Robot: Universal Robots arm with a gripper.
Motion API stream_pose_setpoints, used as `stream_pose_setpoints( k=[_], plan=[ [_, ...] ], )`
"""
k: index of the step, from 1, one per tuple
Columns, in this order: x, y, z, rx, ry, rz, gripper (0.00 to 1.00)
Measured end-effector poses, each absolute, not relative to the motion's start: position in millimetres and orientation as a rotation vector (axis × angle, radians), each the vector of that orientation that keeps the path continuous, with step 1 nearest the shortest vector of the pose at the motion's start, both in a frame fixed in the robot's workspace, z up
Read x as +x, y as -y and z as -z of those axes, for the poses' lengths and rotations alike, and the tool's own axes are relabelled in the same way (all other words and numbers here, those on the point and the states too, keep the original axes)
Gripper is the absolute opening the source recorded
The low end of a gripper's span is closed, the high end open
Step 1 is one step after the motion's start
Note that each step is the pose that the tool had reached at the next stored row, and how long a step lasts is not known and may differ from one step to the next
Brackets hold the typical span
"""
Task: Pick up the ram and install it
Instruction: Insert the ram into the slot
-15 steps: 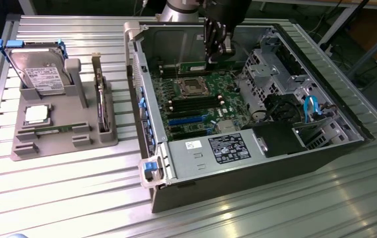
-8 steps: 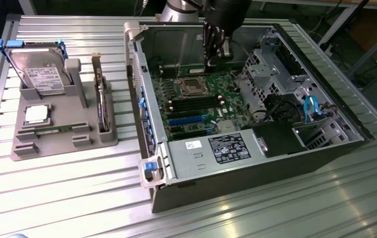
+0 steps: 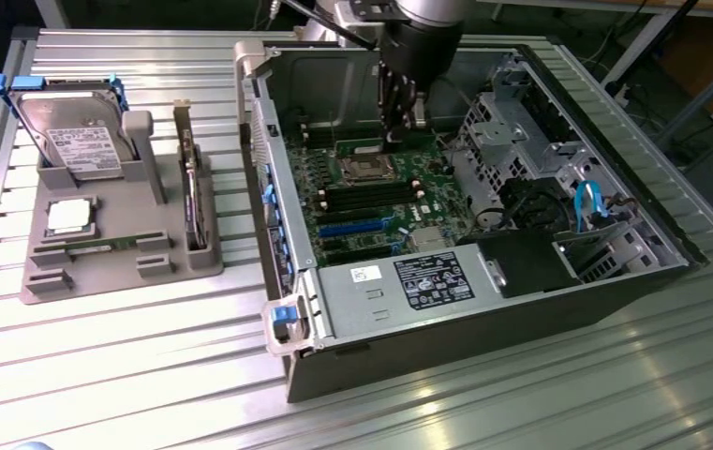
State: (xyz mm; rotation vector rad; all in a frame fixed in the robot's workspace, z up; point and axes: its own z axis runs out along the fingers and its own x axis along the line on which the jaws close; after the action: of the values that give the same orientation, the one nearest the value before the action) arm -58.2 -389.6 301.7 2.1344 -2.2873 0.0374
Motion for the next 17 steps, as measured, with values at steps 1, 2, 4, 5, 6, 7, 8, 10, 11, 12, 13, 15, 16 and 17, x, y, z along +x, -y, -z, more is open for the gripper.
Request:
stream_pose_setpoints(
  k=[1,2,4,5,6,7,8,10,11,12,13,15,16,17],
  plan=[
    [-58.2,389.6,-299.0,2.135,2.287,-0.037,0.14],
    [-58.2,389.6,-295.9,2.134,2.287,-0.037,0.14],
    [-58.2,389.6,-290.1,2.135,2.287,-0.037,0.14],
    [-58.2,389.6,-288.4,2.134,2.287,-0.037,0.14],
    [-58.2,389.6,-286.1,2.134,2.287,-0.037,0.14],
    [-58.2,389.6,-285.5,2.134,2.287,-0.037,0.14],
    [-58.2,389.6,-283.9,2.134,2.287,-0.037,0.14],
    [-58.2,389.6,-279.3,2.134,2.287,-0.037,0.14],
    [-58.2,389.6,-275.9,2.134,2.287,-0.037,0.14],
    [-58.2,389.6,-273.8,2.134,2.287,-0.037,0.14],
    [-58.2,389.6,-273.5,2.134,2.287,-0.037,0.14],
    [-58.2,389.6,-273.5,2.134,2.287,-0.037,0.14],
    [-58.2,389.6,-273.4,2.134,2.287,-0.037,0.14],
    [-58.2,389.6,-271.6,2.135,2.288,-0.037,0.14]
  ],
)
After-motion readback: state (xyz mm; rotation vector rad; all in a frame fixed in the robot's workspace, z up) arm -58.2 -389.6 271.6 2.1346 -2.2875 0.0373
